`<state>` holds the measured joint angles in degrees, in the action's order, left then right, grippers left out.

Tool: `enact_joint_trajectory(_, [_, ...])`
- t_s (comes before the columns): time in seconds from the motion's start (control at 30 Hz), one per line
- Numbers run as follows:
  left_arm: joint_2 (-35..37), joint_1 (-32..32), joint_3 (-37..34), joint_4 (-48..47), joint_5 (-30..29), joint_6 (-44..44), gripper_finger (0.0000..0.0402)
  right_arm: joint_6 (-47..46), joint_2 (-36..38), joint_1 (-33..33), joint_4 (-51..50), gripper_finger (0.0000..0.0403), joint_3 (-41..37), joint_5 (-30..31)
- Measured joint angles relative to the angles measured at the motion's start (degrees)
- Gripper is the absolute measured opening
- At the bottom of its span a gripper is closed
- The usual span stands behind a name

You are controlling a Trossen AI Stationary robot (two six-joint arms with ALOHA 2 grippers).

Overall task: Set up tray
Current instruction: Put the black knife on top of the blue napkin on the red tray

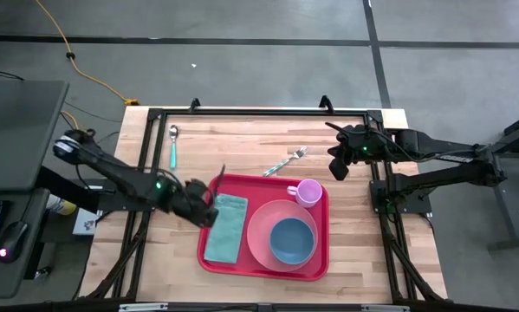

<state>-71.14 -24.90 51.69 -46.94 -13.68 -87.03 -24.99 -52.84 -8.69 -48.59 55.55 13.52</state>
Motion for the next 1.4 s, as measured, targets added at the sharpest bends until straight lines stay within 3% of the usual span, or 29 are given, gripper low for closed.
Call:
enact_joint_trajectory(0.13, [-4.78, -3.08, -0.76, 6.99, 0.02, -4.44, 0.0057, 0.00, 0.00, 0.00, 0.01, 0.0000, 0.00, 0.00])
enact_joint_trajectory(0.43, [-12.64, -4.10, -0.74, 17.89, 2.26, -4.73, 0.0057, -0.54, 0.00, 0.00, 0.01, 0.0000, 0.00, -1.43])
enact_joint_trajectory(0.97, [-15.03, -4.01, -0.74, 16.75, -2.59, 0.17, 0.0057, -3.25, 0.00, 2.12, 0.21, 0.0000, 0.00, -3.37])
enact_joint_trajectory(1.4, [-15.03, -4.50, 1.46, 14.77, -0.04, -10.06, 0.0057, 5.53, 0.09, 2.12, 0.17, 0.0000, 0.00, -8.67])
